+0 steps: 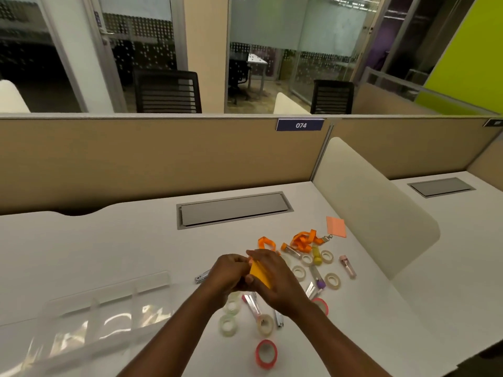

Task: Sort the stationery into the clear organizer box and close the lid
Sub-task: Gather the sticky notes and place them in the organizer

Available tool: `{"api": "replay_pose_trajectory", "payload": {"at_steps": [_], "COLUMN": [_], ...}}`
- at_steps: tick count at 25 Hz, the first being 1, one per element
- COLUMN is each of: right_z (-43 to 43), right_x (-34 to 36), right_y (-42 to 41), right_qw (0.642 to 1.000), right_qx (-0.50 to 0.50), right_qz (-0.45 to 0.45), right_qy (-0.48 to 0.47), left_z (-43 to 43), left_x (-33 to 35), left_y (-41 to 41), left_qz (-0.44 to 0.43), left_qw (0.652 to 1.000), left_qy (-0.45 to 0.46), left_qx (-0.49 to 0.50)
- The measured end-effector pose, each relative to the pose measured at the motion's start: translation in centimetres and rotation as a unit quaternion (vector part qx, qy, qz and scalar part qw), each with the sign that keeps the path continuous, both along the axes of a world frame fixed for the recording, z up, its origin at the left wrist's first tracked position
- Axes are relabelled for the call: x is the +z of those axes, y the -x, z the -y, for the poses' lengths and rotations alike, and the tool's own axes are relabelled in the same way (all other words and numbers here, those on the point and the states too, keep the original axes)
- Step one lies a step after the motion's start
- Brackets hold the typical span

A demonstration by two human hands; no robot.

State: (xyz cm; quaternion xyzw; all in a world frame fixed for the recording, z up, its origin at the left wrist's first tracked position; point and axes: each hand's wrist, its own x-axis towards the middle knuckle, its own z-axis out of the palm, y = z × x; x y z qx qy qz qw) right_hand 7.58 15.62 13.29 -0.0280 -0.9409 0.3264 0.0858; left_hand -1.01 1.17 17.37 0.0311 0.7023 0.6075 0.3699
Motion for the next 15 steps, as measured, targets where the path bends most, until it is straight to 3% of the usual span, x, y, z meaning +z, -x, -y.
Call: {"api": "replay_pose_trajectory", "payload": {"at_steps": [5, 8, 9, 12, 13, 15], "right_z": [-1.5, -3.2, -4.2, -8.2, -9.3, -11.2], "right_x": [-0.7, -0.1, 0.0, -1.2, -1.4, -1.9], "right_y": [0.5, 0.5, 0.5, 1.0, 1.2, 1.8], "right_qw": [0.997, 0.969, 0.932, 0.747, 0.712, 0.7], "right_qx": [0.055, -0.005, -0.067, -0.165, -0.16, -0.153], "right_qz": [0.04, 0.082, 0.096, 0.101, 0.098, 0.1], "right_qy": [0.039, 0.231, 0.342, 0.637, 0.676, 0.69], "left_z": [-1.7, -3.9, -5.0, -8.3, -9.3, -11.8], "left_x": [0.2, 0.2, 0.1, -1.3, -1.7, -2.7], "left_y": [0.0, 0.0, -0.1, -0.7, -0.9, -1.0], "left_qz": [0.032, 0.071, 0.068, -0.04, -0.049, -0.008], "left_qw": [0.999, 0.997, 0.998, 0.99, 0.988, 0.994], "left_qy": [0.01, 0.01, 0.016, 0.132, 0.147, 0.101], "left_qx": [-0.013, -0.014, -0.008, 0.004, -0.009, -0.03]}}
